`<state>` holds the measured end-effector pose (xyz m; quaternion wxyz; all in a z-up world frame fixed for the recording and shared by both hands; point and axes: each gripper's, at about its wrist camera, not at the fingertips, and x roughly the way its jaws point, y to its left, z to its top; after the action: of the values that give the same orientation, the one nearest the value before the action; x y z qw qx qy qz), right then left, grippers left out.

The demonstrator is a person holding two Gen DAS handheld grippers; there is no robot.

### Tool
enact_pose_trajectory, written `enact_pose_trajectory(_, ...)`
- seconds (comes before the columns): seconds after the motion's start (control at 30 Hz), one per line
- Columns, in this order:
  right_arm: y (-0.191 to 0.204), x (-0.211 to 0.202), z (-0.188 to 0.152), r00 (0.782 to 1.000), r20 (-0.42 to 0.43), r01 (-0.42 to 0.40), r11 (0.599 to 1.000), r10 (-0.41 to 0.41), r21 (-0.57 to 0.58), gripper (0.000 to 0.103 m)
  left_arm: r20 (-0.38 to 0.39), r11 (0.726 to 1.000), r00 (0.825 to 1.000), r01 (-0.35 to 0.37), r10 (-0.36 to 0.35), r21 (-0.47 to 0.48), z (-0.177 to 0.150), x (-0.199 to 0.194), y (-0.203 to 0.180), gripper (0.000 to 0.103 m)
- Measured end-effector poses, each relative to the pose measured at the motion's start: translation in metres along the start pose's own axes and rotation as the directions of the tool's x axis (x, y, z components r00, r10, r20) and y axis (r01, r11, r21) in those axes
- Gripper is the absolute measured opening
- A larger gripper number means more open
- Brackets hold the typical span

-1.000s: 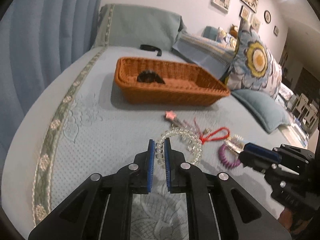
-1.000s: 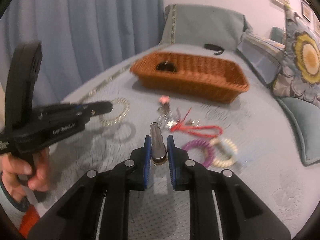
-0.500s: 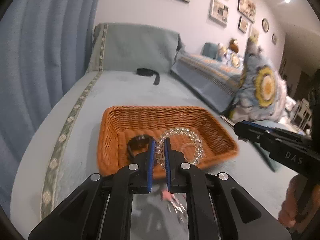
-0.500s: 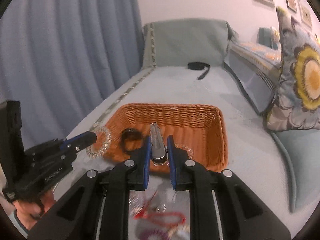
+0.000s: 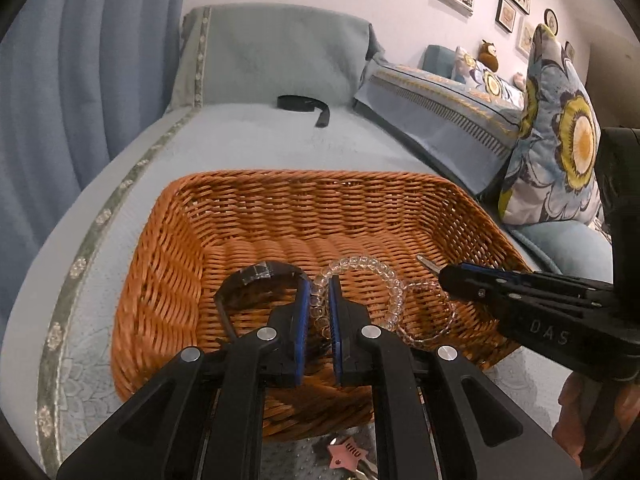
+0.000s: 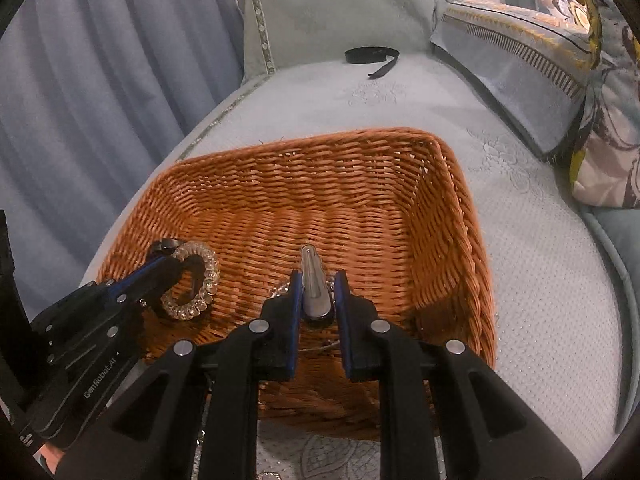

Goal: Organize jewelry
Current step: 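Carry the bead bracelet and hair clip into the basket and open both grippers, then grasp the pink star keychain with the left gripper while the right gripper grasps the purple coil bracelet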

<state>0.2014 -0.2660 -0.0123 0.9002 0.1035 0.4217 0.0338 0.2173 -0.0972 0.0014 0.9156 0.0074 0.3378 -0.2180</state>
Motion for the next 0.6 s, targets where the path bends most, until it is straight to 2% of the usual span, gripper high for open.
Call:
enact_pose_trajectory(0.07, -0.001, -0.002, 0.0, 1.0, 0.003, -0.001, 1.0, 0.001, 0.004, 0.015, -0.005, 1.0, 1.0, 0.009, -0.009, -0.003, 0.0, 0.0, 0.0, 0.009)
enact_pose_trajectory(0.17, -0.001, -0.011, 0.0, 1.0, 0.012, -0.022, 1.0, 0.022, 0.008, 0.019, 0.007, 1.0, 1.0, 0.021, -0.021, -0.017, -0.001, -0.009, 0.001, 0.028)
enact_pose_trajectory(0.23, -0.002, -0.024, -0.003, 0.999, 0.031, -0.024, 1.0, 0.024, 0.007, 0.03, 0.029, 0.999, 0.999, 0.033, -0.032, -0.025, -0.002, -0.022, 0.003, 0.029)
enact_pose_trajectory(0.37, 0.001, -0.056, -0.016, 0.997, 0.064, -0.044, 0.999, 0.045, -0.008, 0.031, 0.082, 0.996, 0.994, 0.081, -0.077, -0.047, -0.006, -0.066, 0.005, 0.038)
enact_pose_trajectory(0.6, 0.015, -0.122, -0.07, 0.991, 0.11, -0.072, 0.996, 0.078, -0.05, 0.031, 0.136, 0.993, 0.984, 0.116, -0.112, -0.024, -0.041, -0.148, -0.003, 0.038)
